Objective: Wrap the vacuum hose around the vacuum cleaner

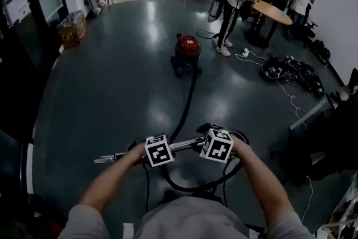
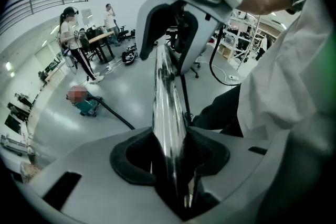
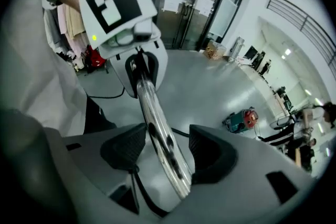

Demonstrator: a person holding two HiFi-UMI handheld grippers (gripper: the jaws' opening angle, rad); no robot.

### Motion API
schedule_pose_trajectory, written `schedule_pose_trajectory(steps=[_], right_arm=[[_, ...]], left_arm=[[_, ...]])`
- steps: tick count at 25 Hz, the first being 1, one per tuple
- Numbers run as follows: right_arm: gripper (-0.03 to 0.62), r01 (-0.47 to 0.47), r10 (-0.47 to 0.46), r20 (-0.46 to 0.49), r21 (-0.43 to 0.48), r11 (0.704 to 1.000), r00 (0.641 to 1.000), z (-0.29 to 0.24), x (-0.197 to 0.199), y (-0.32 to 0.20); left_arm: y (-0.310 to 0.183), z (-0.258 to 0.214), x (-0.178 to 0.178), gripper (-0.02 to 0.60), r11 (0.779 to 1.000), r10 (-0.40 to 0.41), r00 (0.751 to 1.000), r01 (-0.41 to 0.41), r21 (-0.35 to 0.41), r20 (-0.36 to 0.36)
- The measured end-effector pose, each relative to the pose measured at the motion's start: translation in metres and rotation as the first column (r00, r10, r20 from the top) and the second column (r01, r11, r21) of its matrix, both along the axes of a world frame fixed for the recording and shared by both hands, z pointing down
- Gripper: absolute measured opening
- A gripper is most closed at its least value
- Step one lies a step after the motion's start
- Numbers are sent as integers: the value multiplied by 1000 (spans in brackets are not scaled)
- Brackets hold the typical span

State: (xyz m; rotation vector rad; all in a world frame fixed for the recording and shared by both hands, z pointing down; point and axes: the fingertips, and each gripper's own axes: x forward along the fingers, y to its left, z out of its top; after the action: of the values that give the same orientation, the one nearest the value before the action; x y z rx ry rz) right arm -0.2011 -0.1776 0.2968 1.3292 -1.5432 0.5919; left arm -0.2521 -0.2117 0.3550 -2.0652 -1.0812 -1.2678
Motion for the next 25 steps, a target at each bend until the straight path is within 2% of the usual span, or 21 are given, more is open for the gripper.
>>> schedule_pose_trajectory(steps=[3, 5, 7, 11, 13, 17, 19, 23, 25], right_arm=[[241, -132, 120, 95, 129, 983, 988, -24, 8, 9], [241, -256, 213, 205, 214, 943, 955, -34, 10, 17], [241, -365, 285, 290, 275, 889, 913, -38, 15, 24], [241, -475, 326, 412, 339, 812, 851, -40, 10, 29], [241, -519, 330, 477, 344, 783, 814, -34, 4, 33], [234, -586, 335, 588, 306, 750, 736, -14, -8, 42], [196, -626, 341, 637, 294, 722, 692, -8, -10, 43], [196, -748, 380, 723, 282, 601, 577, 7, 13, 47], [196, -784, 379, 764, 255, 566, 522, 17, 21, 45]], left_arm=[[-12, 8, -1, 163, 998, -65, 998, 65, -20, 6], [-18, 14, -2, 163, 994, -108, 994, 108, -28, 5], [-22, 19, -3, 163, 990, -139, 990, 139, -28, 3], [-26, 20, -9, 163, 980, -191, 982, 191, -48, 10], [-21, 21, -11, 163, 975, -212, 977, 213, -61, 10], [-8, 27, -16, 163, 954, -281, 960, 281, -102, 14], [-7, 28, -17, 163, 938, -327, 945, 327, -118, 14], [-1, 32, -6, 163, 909, -388, 922, 387, -155, 26], [5, 34, 2, 163, 893, -417, 908, 415, -176, 28]])
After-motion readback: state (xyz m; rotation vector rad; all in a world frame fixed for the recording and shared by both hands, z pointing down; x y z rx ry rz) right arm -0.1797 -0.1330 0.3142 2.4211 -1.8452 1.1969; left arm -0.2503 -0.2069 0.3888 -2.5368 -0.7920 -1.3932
